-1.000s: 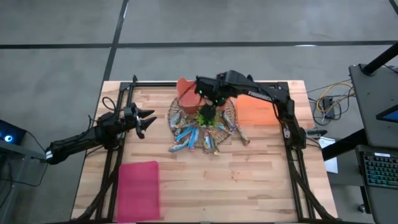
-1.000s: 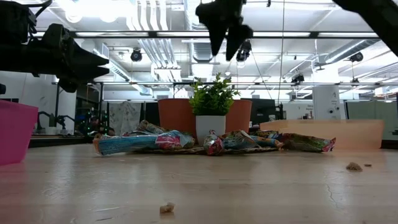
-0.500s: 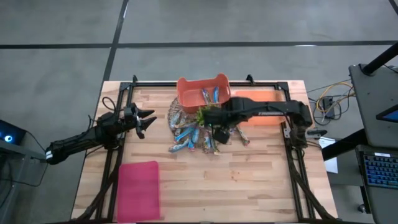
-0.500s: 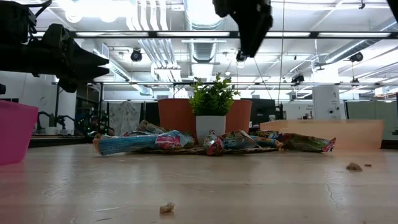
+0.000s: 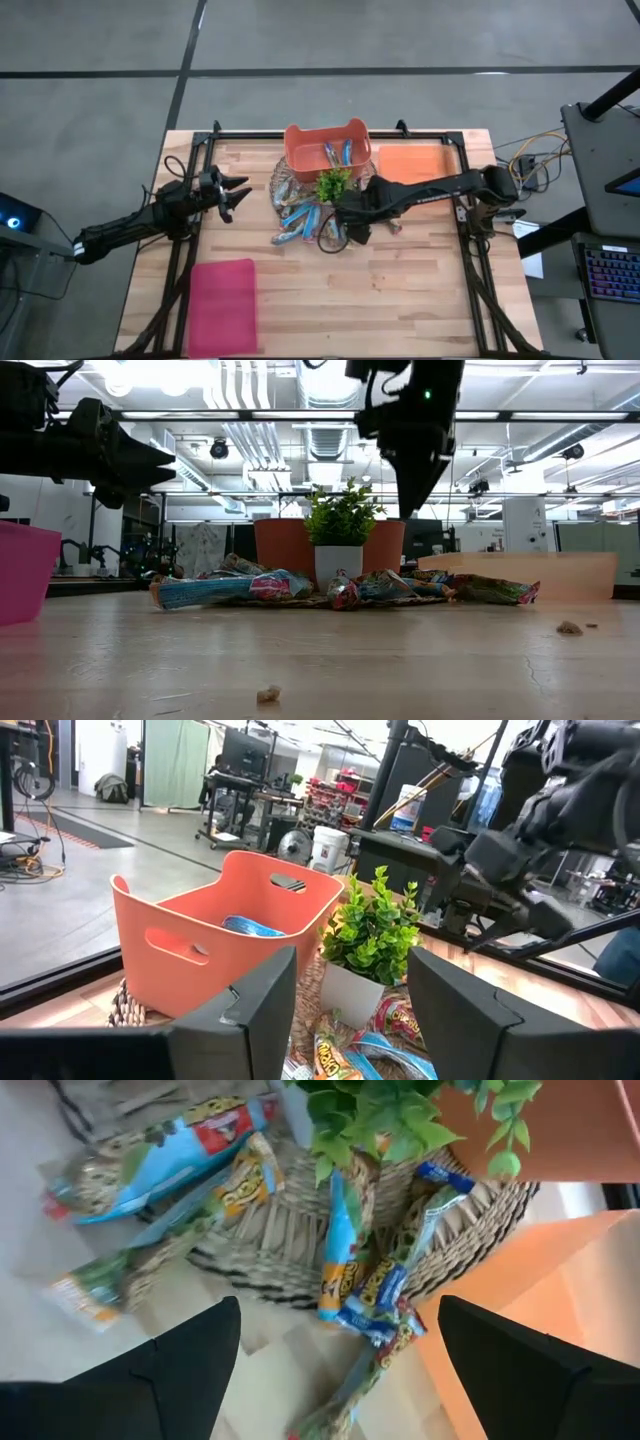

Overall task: Pick and place Granola Bars by type
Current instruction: Put the blue granola bar into the dark orange bin

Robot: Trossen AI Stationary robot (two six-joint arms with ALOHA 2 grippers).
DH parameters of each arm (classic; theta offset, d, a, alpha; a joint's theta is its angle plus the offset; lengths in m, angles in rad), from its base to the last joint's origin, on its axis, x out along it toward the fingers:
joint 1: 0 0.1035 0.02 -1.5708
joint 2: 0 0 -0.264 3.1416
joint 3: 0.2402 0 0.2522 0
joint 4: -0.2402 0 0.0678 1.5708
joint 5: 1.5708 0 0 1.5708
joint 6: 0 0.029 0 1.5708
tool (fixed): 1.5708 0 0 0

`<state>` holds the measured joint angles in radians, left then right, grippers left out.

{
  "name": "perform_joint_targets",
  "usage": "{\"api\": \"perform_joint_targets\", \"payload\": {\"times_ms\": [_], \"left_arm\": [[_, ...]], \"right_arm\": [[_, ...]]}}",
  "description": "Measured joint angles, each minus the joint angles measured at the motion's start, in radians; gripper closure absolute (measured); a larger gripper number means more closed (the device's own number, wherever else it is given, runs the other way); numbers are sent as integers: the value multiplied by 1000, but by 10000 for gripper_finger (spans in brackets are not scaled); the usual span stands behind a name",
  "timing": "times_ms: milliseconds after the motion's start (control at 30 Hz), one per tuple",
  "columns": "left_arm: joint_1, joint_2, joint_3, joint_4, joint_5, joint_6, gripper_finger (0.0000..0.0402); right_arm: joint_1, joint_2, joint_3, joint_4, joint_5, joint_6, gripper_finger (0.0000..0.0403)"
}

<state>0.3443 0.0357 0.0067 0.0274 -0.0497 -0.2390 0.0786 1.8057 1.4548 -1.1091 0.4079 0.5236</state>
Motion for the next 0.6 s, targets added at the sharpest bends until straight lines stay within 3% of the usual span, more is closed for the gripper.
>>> {"api": "perform_joint_targets", "payload": {"times_ms": [133, 600], "left_arm": [[0, 0, 0, 0, 0, 0, 228], [0, 0, 0, 0, 0, 0, 228]], "right_arm": [[-34, 2, -63, 66, 47, -17, 76], [-170, 3, -206, 280, 45, -47, 76]]}}
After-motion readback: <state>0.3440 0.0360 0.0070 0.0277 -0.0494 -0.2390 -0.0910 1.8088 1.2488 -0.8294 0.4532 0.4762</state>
